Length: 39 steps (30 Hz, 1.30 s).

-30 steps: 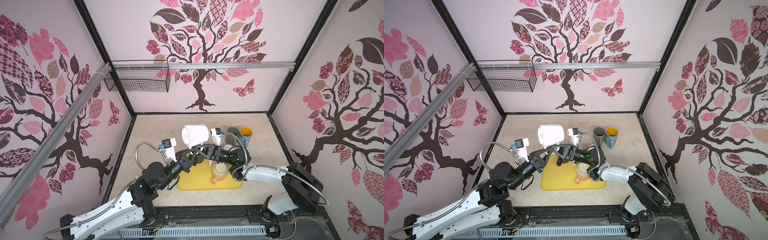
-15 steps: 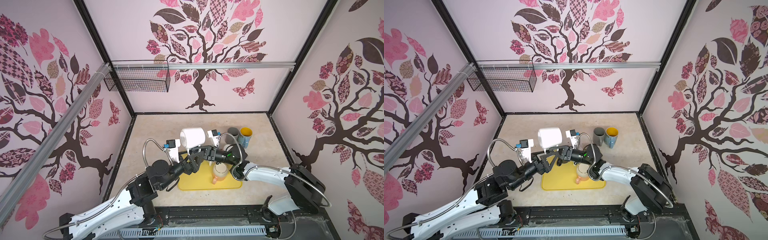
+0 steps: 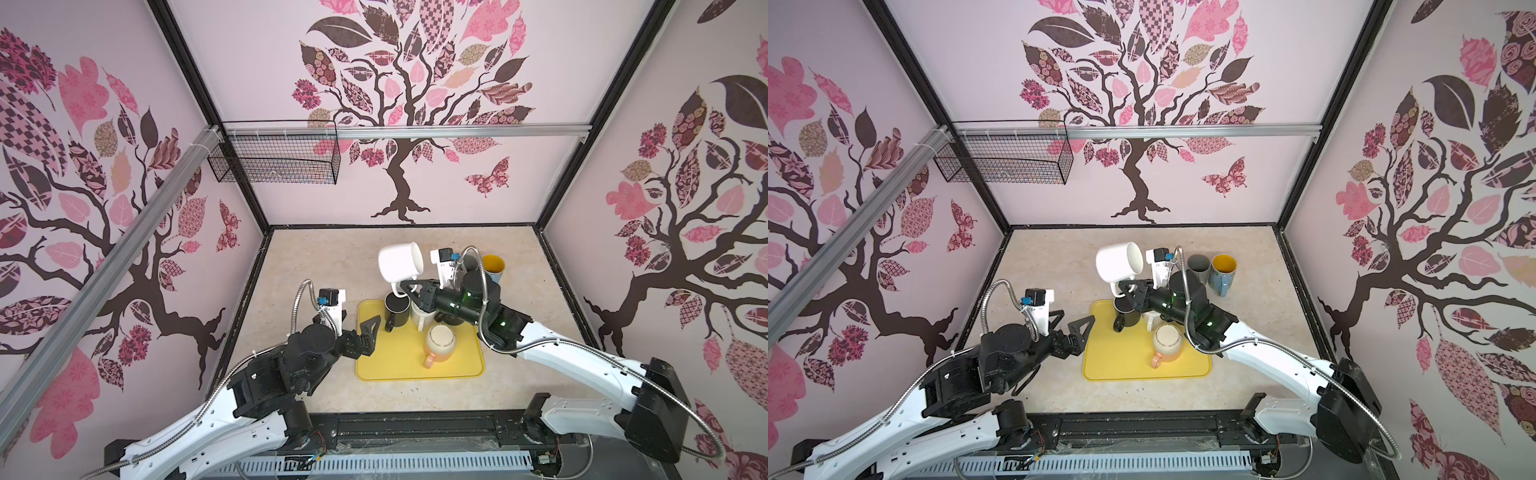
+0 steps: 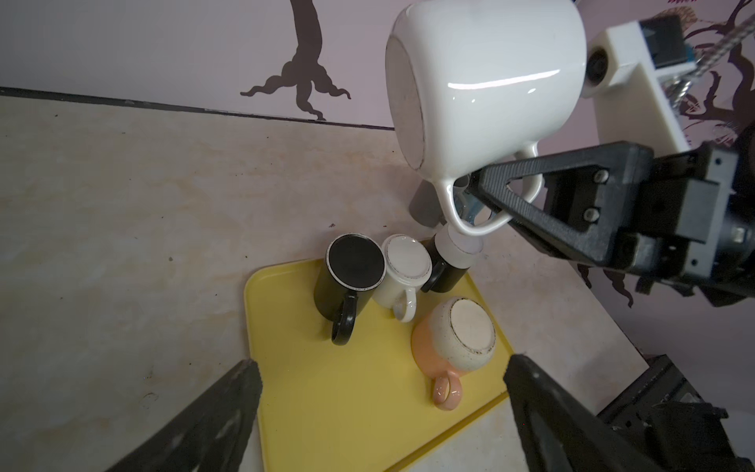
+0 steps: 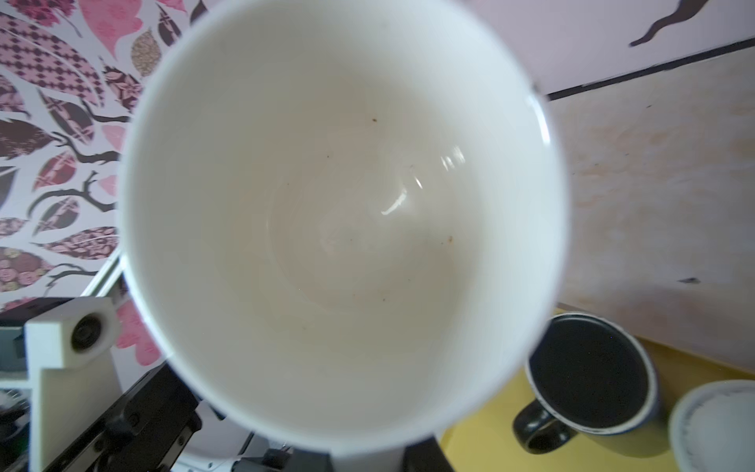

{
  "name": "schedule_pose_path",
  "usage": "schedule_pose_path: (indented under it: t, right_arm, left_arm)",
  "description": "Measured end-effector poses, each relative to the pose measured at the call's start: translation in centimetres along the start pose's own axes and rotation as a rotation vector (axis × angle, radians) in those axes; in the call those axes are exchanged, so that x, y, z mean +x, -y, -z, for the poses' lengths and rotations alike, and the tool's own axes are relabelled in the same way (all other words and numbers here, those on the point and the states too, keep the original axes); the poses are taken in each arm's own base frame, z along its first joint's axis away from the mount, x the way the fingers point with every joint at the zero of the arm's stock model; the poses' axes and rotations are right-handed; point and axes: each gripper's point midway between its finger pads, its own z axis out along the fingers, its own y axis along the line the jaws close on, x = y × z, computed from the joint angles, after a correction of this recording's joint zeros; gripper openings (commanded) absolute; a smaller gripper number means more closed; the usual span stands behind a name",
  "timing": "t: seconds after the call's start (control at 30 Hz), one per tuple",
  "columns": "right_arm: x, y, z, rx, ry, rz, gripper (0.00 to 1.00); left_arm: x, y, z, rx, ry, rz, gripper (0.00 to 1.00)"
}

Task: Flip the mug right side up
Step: 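Carry the white mug beyond the tray with the right gripper while the left withdraws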

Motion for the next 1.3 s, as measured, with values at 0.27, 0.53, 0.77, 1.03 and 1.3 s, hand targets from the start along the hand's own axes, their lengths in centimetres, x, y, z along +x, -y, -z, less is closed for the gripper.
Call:
schedule_pose_path:
  t: [0.27, 0.53, 0.77, 1.03, 1.3]
  right_arm:
    - [-3.4, 4.8, 0.8, 0.405, 0.011, 0.257, 0.0]
    - [-3.6, 8.9, 0.2, 0.623, -0.067, 0.416, 0.0]
    - [-2.8, 11.3, 0.1, 0.685, -0.153, 0.448, 0.0]
    - [-5.4, 14.1, -0.2, 0.75, -0.187, 0.398, 0.0]
    - [-5.4, 19.2, -1.5, 0.834, -0.29, 0.336, 0.0]
  left_arm:
    - [1.7, 0.3, -1.1, 0.003, -0.058, -0.025, 0.94]
    - [3.0, 0.8, -1.7, 0.035, -0.091, -0.027, 0.93]
    - [3.7, 0.5, -2.0, 0.02, -0.115, -0.034, 0.93]
    - [4.7, 0.1, -2.3, 0.004, -0.139, -0.04, 0.93]
    - [5.3, 0.2, -2.8, -0.004, -0.163, -0.052, 0.93]
